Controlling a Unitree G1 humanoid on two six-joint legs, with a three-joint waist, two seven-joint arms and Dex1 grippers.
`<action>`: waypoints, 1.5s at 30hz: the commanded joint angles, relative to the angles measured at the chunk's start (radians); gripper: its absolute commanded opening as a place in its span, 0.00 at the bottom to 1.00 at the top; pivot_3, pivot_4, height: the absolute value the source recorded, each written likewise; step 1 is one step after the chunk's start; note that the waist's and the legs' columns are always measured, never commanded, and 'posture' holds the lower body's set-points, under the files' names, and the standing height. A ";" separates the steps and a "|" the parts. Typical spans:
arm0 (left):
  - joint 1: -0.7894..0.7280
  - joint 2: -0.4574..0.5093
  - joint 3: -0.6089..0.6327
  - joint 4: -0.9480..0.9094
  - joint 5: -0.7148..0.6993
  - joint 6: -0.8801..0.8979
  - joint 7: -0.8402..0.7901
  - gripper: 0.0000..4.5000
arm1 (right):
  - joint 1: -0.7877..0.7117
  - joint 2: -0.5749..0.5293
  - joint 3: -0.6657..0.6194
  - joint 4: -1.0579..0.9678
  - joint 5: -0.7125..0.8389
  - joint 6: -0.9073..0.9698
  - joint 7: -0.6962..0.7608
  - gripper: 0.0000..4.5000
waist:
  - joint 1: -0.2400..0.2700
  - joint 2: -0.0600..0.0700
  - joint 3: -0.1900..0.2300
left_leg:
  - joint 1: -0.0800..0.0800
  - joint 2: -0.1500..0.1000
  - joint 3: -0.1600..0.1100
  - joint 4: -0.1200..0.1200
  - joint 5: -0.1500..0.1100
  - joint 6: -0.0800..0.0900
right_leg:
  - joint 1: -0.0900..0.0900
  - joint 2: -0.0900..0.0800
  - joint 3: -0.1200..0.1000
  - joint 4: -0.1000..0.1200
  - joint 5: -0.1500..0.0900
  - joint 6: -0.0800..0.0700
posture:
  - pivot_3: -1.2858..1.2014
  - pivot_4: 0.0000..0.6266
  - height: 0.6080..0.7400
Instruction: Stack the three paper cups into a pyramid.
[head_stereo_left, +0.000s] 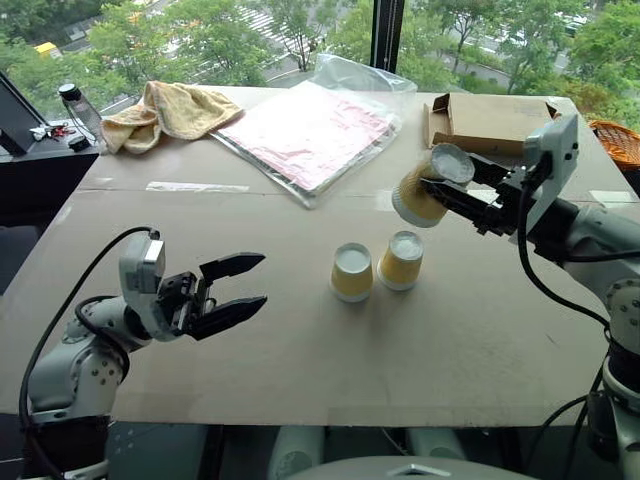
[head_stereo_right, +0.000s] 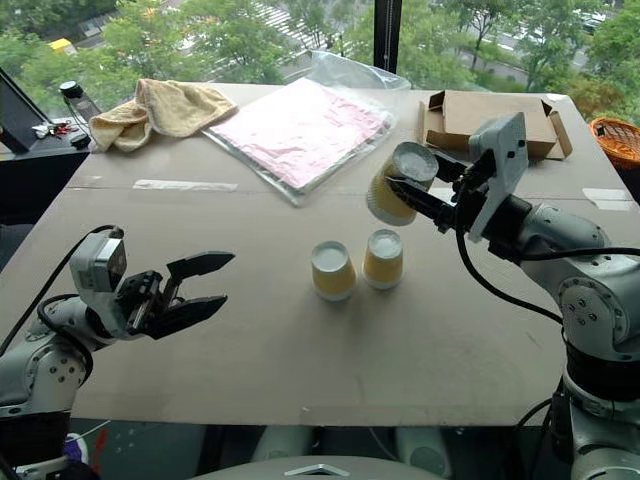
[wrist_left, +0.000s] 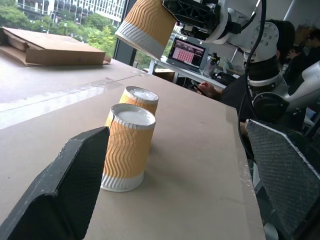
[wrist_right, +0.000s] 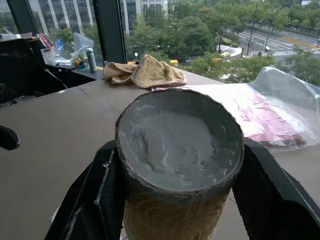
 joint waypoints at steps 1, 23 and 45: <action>0.000 0.009 0.021 0.011 -0.002 -0.026 -0.031 1.00 | -0.041 -0.016 0.035 -0.054 0.036 0.061 -0.029 0.49 | 0.003 -0.001 0.000 | 0.000 0.000 0.000 0.000 0.000 0.000 | 0.000 0.000 0.000 0.000 0.000 0.000 | 0.52 0.24 1.00; 0.023 -0.004 0.012 0.010 0.006 -0.049 -0.042 1.00 | -0.052 -0.031 0.136 -0.068 0.023 0.085 -0.031 0.49 | -0.002 -0.001 0.000 | 0.000 0.000 0.000 -0.001 0.000 0.000 | -0.001 0.000 0.000 0.000 0.001 0.002 | 0.52 0.24 1.00; 0.042 -0.008 0.013 0.019 0.020 -0.080 -0.056 1.00 | -0.039 -0.020 0.200 -0.023 -0.048 0.051 0.023 0.98 | -0.002 -0.001 0.000 | 0.000 0.000 0.000 -0.001 0.000 0.000 | -0.001 0.000 0.000 0.000 0.000 0.000 | 0.52 0.24 1.00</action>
